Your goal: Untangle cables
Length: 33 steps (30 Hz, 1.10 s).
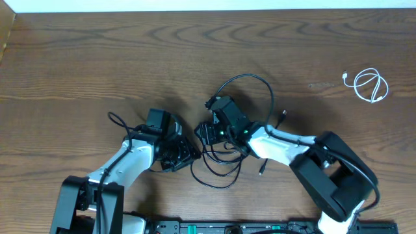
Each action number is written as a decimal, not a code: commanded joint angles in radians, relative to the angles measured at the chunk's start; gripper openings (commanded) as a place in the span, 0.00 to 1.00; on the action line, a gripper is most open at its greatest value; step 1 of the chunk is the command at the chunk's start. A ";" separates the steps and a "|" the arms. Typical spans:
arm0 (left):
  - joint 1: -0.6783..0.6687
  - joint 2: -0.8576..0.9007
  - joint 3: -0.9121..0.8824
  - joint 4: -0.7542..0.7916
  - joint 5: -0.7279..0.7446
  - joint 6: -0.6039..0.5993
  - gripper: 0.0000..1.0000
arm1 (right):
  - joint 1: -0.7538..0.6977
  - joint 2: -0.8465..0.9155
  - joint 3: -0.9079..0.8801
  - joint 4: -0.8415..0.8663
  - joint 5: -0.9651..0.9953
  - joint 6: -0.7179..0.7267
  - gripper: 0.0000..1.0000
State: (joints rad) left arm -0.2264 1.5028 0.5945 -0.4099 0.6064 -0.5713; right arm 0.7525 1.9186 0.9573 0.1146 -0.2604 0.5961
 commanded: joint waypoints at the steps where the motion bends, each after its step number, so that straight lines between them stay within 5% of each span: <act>1: -0.029 0.033 -0.039 -0.016 -0.138 0.017 0.41 | 0.008 0.074 0.003 0.034 0.034 0.032 0.55; 8: -0.043 0.033 -0.040 -0.016 -0.240 0.018 0.41 | 0.013 0.146 0.003 0.076 0.034 0.031 0.56; 10: -0.043 0.033 -0.040 -0.016 -0.246 0.017 0.63 | 0.013 0.146 0.003 0.085 0.034 0.031 0.53; 11: -0.043 0.033 -0.040 -0.016 -0.246 0.017 0.98 | 0.013 0.146 0.003 0.090 0.034 0.031 0.53; 33: -0.042 0.033 -0.040 -0.016 -0.246 0.017 0.98 | 0.014 0.146 0.003 0.095 0.020 0.032 0.47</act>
State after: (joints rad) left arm -0.2657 1.4631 0.6243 -0.4122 0.5205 -0.5793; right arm 0.7448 1.9999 0.9928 0.2420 -0.2455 0.6151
